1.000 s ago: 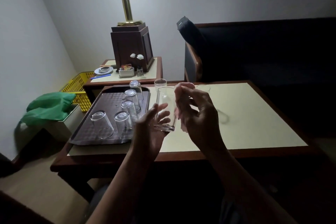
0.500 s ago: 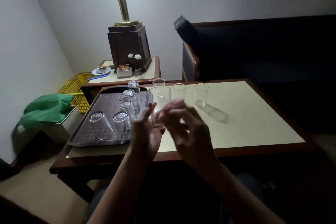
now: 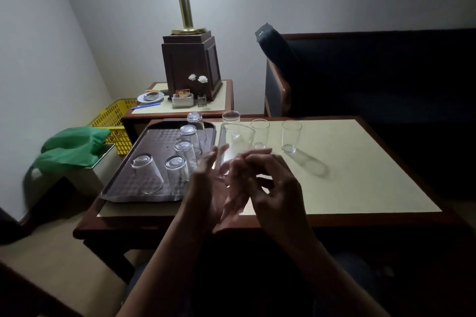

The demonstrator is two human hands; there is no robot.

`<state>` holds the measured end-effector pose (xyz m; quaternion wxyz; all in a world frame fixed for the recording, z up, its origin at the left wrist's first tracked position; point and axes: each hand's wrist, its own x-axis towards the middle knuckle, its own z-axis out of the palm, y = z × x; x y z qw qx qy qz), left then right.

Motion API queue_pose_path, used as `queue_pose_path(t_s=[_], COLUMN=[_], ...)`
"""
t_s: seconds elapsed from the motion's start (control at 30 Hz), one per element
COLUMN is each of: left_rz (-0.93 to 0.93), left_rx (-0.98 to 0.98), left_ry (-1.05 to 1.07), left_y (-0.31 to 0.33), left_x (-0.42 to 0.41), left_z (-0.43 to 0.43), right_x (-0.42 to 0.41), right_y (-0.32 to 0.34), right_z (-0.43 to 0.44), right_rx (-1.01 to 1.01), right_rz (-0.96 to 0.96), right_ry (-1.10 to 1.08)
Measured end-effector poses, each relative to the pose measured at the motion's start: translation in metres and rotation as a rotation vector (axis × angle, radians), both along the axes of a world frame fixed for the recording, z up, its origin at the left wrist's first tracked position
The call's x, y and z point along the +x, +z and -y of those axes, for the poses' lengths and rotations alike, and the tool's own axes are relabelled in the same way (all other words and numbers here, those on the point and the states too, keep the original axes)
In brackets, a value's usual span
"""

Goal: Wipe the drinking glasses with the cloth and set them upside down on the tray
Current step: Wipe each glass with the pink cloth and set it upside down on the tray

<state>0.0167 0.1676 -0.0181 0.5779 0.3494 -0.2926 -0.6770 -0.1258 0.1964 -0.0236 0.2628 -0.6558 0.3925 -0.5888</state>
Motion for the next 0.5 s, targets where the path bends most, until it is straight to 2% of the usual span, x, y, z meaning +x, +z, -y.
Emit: queue_pose_path(t_s=[0.13,0.33,0.5], left_rz=[0.04,-0.046,-0.048], left_rx=[-0.031,-0.005,-0.033], left_ry=[0.028,-0.038,0.094], left_y=[-0.002,-0.003,-0.016], left_x=[-0.009,-0.005,-0.014], left_z=[-0.003,-0.003,-0.005], right_x=[-0.009,0.009,-0.001], right_y=[0.011,-0.01,0.017], right_z=[0.019,-0.007,0.017], right_rx=[0.054,0.035,0.096], right_rz=[0.06,-0.022,0.086], right_ry=[-0.103,-0.001,-0.134])
